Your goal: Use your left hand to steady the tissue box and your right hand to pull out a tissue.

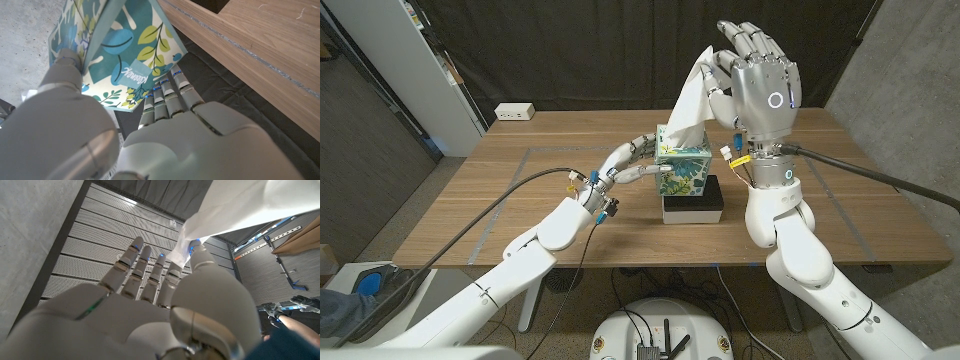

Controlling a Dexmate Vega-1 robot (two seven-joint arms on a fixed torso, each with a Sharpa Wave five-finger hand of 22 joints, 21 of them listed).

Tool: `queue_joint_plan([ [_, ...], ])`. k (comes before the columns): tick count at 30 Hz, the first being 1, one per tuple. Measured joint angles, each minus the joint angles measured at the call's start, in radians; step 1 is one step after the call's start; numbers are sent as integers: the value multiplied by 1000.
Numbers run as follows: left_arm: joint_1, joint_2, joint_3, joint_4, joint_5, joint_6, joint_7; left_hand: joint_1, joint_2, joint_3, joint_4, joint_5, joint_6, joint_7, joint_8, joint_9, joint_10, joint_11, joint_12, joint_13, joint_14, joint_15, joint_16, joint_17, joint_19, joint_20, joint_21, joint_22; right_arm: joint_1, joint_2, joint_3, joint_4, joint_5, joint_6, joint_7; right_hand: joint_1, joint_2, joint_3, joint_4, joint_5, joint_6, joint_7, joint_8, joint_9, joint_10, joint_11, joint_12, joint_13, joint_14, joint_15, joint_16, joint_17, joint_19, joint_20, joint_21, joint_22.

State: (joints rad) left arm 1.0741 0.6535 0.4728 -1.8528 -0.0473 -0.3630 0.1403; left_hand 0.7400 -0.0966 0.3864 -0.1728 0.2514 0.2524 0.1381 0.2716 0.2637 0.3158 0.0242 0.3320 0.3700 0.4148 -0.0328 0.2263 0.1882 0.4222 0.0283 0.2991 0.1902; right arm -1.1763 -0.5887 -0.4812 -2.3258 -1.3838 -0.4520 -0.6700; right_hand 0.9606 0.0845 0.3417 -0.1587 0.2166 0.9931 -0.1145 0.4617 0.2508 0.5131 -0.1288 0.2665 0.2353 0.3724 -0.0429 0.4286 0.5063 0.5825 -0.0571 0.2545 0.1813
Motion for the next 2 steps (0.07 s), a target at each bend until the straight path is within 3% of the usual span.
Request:
queue_joint_plan([
  [2, -2, -2, 1, 3, 0, 0, 0, 0, 0, 0, 0, 0, 0, 0, 0, 0, 0, 0, 0, 0, 0, 0, 0, 0, 0, 0, 0, 0, 1, 0, 0, 1, 1, -1, -5, 0, 0, -3, 3, 0, 0, 0, 0, 0, 0, 0, 0, 0, 0, 0, 0, -1, 0, 0, -7, 0],
])
